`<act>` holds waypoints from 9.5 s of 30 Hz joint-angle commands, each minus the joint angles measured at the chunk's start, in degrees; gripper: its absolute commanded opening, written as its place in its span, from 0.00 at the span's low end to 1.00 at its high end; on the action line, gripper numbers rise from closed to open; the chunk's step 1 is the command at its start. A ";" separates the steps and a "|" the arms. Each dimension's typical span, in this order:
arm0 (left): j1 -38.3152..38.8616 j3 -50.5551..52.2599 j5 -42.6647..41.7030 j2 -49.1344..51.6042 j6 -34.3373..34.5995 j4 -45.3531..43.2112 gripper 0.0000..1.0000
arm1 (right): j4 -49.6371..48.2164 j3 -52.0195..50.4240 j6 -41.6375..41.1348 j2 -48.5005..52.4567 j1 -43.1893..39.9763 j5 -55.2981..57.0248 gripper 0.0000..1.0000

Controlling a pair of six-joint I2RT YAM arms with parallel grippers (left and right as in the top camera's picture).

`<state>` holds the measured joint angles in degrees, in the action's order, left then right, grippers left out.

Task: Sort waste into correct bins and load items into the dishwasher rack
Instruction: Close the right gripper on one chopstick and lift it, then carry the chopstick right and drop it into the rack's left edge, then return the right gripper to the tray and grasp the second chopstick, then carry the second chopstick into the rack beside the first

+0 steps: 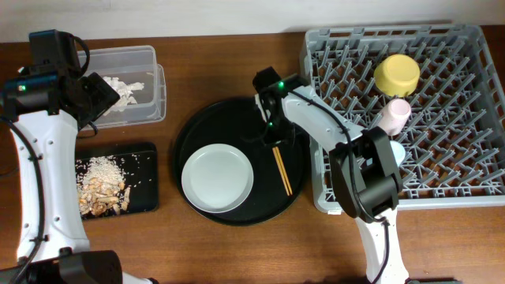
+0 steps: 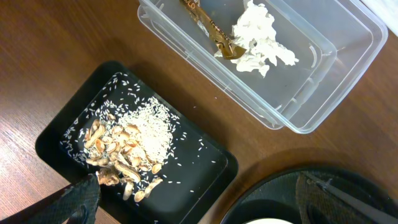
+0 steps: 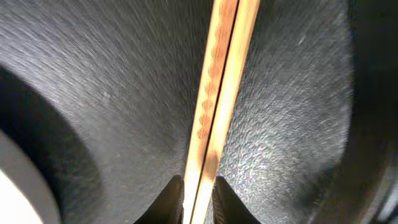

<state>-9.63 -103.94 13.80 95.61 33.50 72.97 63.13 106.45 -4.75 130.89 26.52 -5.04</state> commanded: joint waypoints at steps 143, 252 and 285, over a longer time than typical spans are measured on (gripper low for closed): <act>-0.28 -0.46 0.59 -0.70 0.35 -0.07 0.99 | -4.81 -5.42 -8.20 0.74 -2.89 0.11 0.18; -0.28 -0.46 0.59 -0.72 0.35 -0.07 0.99 | 1.05 -1.11 -14.14 -0.24 5.27 6.25 0.34; -0.28 -0.46 0.59 -0.72 0.35 -0.07 0.99 | 13.31 24.81 -6.14 -4.44 -16.50 6.71 0.04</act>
<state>-9.63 -103.94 13.82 95.61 33.50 72.97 76.27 131.46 -13.65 126.52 12.19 3.84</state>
